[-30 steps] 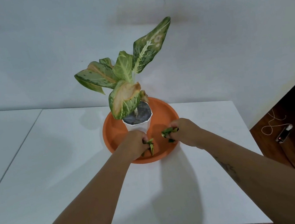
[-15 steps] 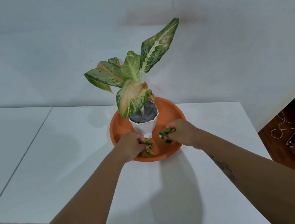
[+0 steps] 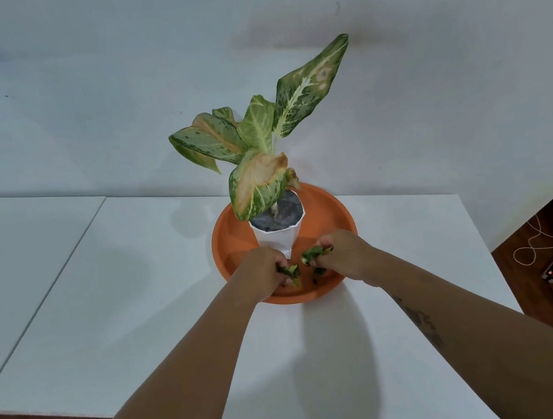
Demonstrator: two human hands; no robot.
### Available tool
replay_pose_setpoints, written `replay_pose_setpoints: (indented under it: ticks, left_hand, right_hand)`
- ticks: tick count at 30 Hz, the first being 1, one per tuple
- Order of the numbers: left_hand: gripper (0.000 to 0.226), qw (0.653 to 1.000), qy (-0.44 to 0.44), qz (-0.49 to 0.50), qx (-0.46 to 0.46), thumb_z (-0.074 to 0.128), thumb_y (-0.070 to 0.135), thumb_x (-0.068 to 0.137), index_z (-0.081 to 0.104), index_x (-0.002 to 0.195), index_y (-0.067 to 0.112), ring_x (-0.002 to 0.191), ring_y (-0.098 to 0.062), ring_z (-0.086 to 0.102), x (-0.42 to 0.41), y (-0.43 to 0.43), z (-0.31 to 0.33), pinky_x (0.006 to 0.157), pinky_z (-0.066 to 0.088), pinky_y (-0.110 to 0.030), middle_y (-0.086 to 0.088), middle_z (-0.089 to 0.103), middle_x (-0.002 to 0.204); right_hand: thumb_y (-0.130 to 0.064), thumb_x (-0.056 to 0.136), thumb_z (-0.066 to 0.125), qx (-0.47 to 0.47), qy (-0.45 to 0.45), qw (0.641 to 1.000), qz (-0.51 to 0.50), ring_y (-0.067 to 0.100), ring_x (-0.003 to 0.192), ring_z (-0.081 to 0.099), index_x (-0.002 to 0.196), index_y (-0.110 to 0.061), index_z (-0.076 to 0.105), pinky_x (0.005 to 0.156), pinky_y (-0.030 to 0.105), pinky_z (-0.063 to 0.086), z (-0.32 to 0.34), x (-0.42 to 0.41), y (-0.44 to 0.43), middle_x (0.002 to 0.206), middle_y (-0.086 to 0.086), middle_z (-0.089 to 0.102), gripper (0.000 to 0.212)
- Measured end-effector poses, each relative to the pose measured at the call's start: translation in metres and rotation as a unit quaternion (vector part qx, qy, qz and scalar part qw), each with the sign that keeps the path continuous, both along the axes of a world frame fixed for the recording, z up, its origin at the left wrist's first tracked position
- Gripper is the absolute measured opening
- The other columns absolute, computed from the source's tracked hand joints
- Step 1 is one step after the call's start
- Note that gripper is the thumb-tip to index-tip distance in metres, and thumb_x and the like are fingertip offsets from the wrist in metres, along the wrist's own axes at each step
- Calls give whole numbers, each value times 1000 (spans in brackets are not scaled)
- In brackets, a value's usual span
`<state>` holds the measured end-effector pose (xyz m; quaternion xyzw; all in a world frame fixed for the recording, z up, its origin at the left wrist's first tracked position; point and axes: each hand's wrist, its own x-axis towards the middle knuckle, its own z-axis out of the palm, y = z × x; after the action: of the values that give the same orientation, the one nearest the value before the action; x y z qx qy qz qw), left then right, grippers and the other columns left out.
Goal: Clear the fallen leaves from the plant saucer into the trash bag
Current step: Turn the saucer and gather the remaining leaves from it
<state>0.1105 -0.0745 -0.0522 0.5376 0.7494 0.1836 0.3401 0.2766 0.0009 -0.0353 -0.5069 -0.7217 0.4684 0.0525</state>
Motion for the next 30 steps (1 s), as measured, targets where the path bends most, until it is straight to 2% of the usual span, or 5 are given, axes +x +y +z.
replay_pose_setpoints:
  ticks: [7, 11, 16, 23, 30]
  left_hand:
    - [13, 997, -51, 54, 36, 77, 12, 80, 69, 82, 2, 58, -13, 58, -22, -4, 4, 61, 53, -25, -3, 64, 74]
    - [14, 993, -82, 78, 37, 77, 15, 81, 67, 71, 15, 54, -9, 57, -35, -12, 9, 51, 44, -12, 3, 61, 66]
    - [22, 993, -84, 81, 28, 76, 14, 81, 63, 64, 18, 52, -8, 57, -36, -17, 11, 47, 40, -10, 4, 58, 60]
    - [9, 998, -58, 35, -16, 78, 10, 78, 70, 81, 10, 62, -16, 57, -15, -9, 4, 64, 50, -28, -2, 60, 69]
    - [13, 997, 49, -46, -38, 69, 9, 86, 70, 97, 5, 71, -14, 54, 0, 3, -1, 52, 34, -15, -3, 59, 83]
  right_hand:
    - [-11, 85, 66, 8, -1, 1000, 2, 12, 63, 63, 97, -4, 69, 53, 14, 45, 6, 0, 3, 83, 8, 68, 14]
    - [-6, 84, 65, 55, -35, 994, 89, 23, 78, 65, 95, -5, 71, 69, 30, 52, 3, -13, -1, 92, 12, 70, 13]
    - [-6, 88, 59, 112, -96, 972, 181, 20, 78, 57, 105, -7, 69, 69, 27, 47, -1, -32, -6, 97, 14, 66, 19]
    - [-5, 92, 49, 124, -137, 968, 169, 26, 92, 61, 111, -4, 67, 72, 22, 44, 11, -25, 5, 105, 14, 67, 27]
    - [-4, 89, 56, 112, -144, 970, 159, 15, 65, 53, 91, -4, 70, 49, 16, 34, 29, -9, 11, 76, 2, 60, 14]
